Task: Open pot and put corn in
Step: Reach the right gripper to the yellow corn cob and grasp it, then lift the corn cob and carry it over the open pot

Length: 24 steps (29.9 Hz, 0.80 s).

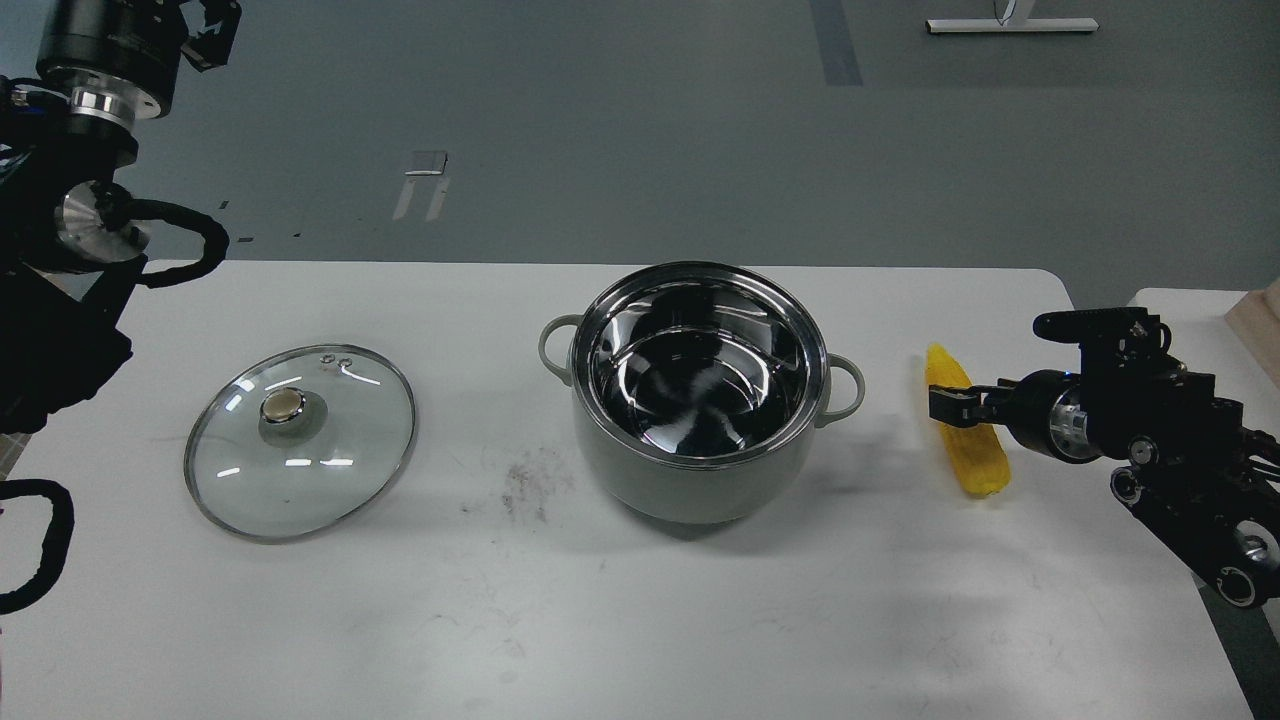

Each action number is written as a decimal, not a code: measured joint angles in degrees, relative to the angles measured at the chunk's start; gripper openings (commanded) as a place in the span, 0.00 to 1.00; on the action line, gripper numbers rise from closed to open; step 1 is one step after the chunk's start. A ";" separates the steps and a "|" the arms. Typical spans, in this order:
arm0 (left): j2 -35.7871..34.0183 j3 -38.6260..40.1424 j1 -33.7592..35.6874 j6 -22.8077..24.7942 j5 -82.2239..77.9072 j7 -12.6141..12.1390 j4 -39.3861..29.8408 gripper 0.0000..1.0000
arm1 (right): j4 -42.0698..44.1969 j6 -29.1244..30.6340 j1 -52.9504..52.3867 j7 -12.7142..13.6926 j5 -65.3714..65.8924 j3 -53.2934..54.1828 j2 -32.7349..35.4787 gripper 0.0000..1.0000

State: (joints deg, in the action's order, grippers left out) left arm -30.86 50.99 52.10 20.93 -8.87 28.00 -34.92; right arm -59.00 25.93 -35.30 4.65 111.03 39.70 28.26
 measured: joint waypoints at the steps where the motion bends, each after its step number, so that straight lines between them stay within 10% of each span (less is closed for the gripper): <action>1: 0.00 0.00 0.00 0.00 -0.01 0.00 -0.08 0.98 | 0.11 -0.01 0.12 0.51 0.16 -0.09 -0.04 0.35; 6: -0.01 0.00 0.10 -0.08 -0.06 0.00 -0.17 0.98 | 0.23 -0.30 0.70 1.39 0.28 -0.21 -0.41 0.01; 24: 0.01 -0.40 0.24 0.03 -0.19 0.00 -0.71 0.98 | -20.76 -4.53 -3.11 1.05 -1.36 17.19 -3.99 0.00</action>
State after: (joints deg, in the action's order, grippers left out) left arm -30.85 50.58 52.34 20.95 -9.06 28.00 -35.63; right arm -79.76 21.40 -38.41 5.69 109.66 56.89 24.27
